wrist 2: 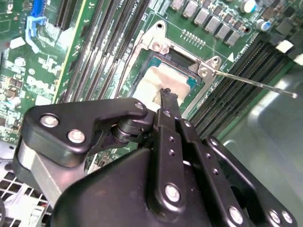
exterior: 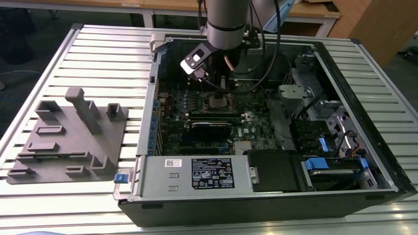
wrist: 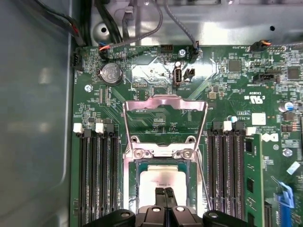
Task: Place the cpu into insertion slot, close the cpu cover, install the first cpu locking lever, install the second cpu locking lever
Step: 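Place the cpu into insertion slot, then close the cpu cover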
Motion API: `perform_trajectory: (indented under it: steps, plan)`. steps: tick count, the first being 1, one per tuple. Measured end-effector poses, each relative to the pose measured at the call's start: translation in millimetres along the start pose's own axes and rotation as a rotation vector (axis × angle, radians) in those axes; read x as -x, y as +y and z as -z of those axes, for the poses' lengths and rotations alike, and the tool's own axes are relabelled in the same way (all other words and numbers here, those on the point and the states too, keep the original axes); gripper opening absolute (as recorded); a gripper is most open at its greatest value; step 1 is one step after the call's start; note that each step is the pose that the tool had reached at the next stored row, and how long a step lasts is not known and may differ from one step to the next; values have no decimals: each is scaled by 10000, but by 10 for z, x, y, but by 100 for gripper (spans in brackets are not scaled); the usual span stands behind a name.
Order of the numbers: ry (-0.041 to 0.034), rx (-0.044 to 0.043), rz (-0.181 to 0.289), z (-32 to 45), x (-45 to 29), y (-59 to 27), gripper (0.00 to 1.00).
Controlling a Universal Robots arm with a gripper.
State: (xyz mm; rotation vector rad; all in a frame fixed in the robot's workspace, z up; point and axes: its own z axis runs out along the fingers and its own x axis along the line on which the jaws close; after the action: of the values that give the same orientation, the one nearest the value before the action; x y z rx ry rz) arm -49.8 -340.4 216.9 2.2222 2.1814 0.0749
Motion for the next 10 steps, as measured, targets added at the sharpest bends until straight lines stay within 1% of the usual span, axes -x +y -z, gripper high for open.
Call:
perform_trajectory:
  steps: [3,7,9,10]
  plan:
    - [-1,-1,0,39,-1,2,11]
    - [2,1,0,42,-1,3,11]
    - [-47,1,3,43,-1,2,11]
    - [-47,1,2,44,-1,3,11]
